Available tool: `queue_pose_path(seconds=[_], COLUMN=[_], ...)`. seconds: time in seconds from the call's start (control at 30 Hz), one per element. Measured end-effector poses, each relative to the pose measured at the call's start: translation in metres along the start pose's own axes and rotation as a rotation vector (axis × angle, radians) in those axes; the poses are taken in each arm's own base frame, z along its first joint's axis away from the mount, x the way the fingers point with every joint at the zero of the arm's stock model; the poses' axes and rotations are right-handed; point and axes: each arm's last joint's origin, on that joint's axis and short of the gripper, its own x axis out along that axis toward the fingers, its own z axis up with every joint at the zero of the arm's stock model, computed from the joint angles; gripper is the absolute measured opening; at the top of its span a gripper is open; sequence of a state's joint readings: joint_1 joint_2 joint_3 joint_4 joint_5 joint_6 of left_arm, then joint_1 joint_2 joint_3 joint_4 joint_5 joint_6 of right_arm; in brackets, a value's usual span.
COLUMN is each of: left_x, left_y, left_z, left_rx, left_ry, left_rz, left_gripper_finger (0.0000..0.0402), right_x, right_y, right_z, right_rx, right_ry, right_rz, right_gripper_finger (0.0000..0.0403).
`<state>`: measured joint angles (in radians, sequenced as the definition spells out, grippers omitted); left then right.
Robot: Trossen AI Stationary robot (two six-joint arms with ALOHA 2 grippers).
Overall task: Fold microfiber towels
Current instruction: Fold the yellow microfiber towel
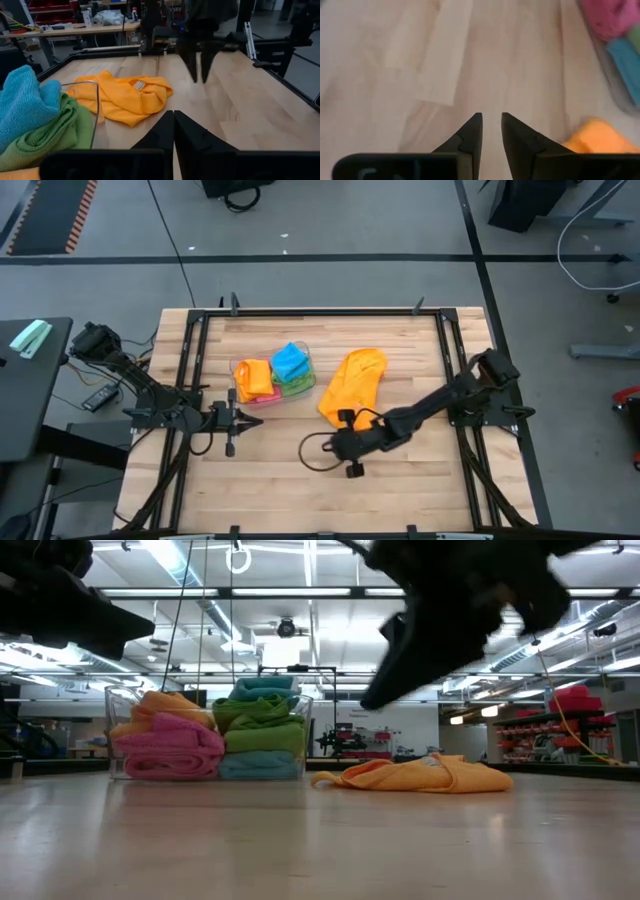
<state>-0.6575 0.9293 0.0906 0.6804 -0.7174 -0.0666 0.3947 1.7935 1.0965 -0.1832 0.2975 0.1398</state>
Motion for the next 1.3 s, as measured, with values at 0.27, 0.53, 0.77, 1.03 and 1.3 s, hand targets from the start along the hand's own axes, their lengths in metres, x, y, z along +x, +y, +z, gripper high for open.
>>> queue_pose_path(seconds=[0.27,0.53,0.77,1.03,1.3], left_x=[0.0,0.0,0.0,0.0,0.0], left_y=[0.0,0.0,0.0,0.0,0.0], left_z=[0.0,0.0,0.0,0.0,0.0], left_rx=[0.0,0.0,-0.001,-0.001,0.0], left_ry=[-0.001,-0.001,-0.001,-0.002,-0.002], left_rz=[0.0,0.0,0.0,0.0,0.0], left_gripper_finger=[0.0032,0.0028,0.0019,0.0029,0.0031], right_x=[0.015,0.02,0.022,0.022,0.023], right_y=[-0.013,-0.034,-0.044,-0.046,-0.043], right_z=[-0.046,-0.054,-0.057,-0.057,-0.059], right_rx=[0.006,0.166,0.239,0.244,0.236], right_ry=[-0.033,-0.028,0.001,0.001,0.039], right_rz=[-0.214,-0.276,-0.303,-0.304,-0.207], right_gripper_finger=[0.0088,0.0113,0.0113,0.011,0.011])
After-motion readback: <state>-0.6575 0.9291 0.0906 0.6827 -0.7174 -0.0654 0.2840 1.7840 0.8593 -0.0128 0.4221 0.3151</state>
